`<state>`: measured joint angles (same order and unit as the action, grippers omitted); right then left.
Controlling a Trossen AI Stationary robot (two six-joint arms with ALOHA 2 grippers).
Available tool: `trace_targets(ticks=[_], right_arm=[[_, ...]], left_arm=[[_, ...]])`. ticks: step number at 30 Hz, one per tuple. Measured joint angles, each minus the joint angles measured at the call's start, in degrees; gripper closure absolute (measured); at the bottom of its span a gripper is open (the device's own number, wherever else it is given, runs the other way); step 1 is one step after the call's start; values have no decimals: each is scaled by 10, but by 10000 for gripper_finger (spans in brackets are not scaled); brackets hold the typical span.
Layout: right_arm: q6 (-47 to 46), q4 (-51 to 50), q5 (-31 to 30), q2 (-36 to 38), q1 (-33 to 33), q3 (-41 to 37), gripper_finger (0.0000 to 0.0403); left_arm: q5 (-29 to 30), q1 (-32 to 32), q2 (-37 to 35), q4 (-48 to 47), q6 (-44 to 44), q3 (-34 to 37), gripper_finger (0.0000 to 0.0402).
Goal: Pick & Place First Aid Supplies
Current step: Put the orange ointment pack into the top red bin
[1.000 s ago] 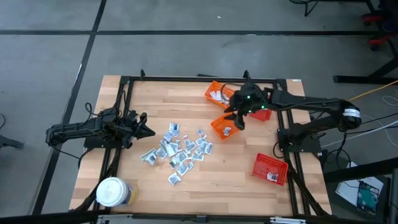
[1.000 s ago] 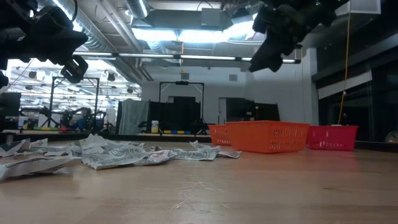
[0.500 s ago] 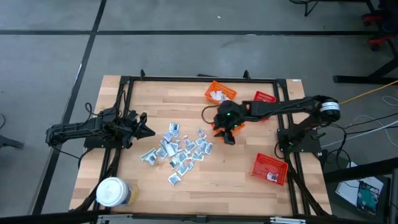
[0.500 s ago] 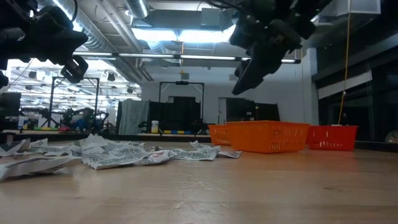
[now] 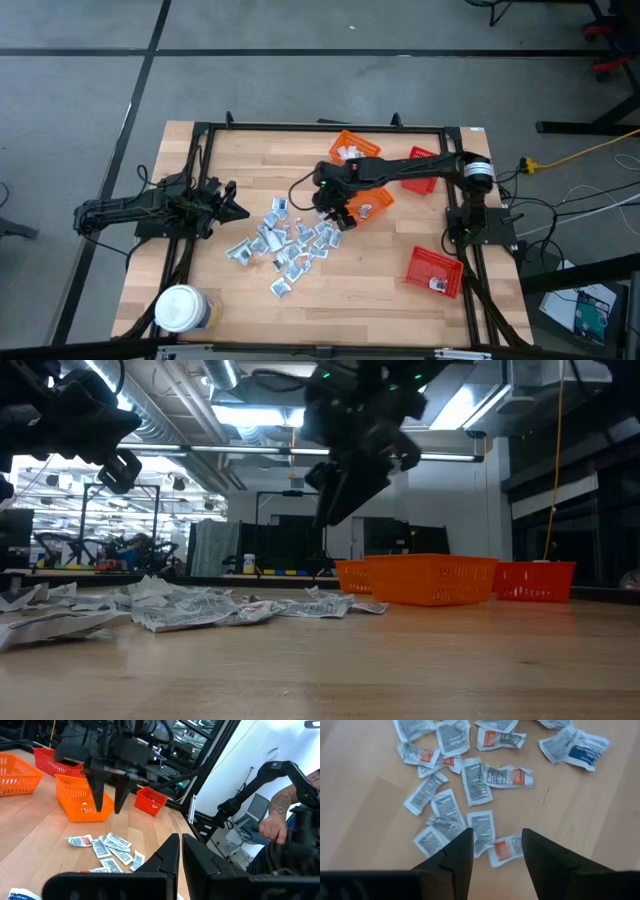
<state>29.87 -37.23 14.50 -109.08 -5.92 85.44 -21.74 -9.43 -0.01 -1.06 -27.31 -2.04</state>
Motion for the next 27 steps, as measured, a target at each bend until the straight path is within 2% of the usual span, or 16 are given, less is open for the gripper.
trace_targets(ticks=[6, 9, 17, 21, 27], right_arm=[[65, -17, -23, -68, -3, 57, 237], [79, -16, -46, -90, -9, 65, 237], [81, -16, -50, -129, -37, 65, 237], [80, -10, -43, -140, -46, 65, 237], [81, -7, 6, -142, -52, 65, 237]], left_arm=[[0, 0, 0, 0, 0, 0, 386], [0, 0, 0, 0, 0, 0, 386], [0, 0, 0, 0, 0, 0, 386], [0, 0, 0, 0, 0, 0, 386], [0, 0, 0, 0, 0, 0, 386]])
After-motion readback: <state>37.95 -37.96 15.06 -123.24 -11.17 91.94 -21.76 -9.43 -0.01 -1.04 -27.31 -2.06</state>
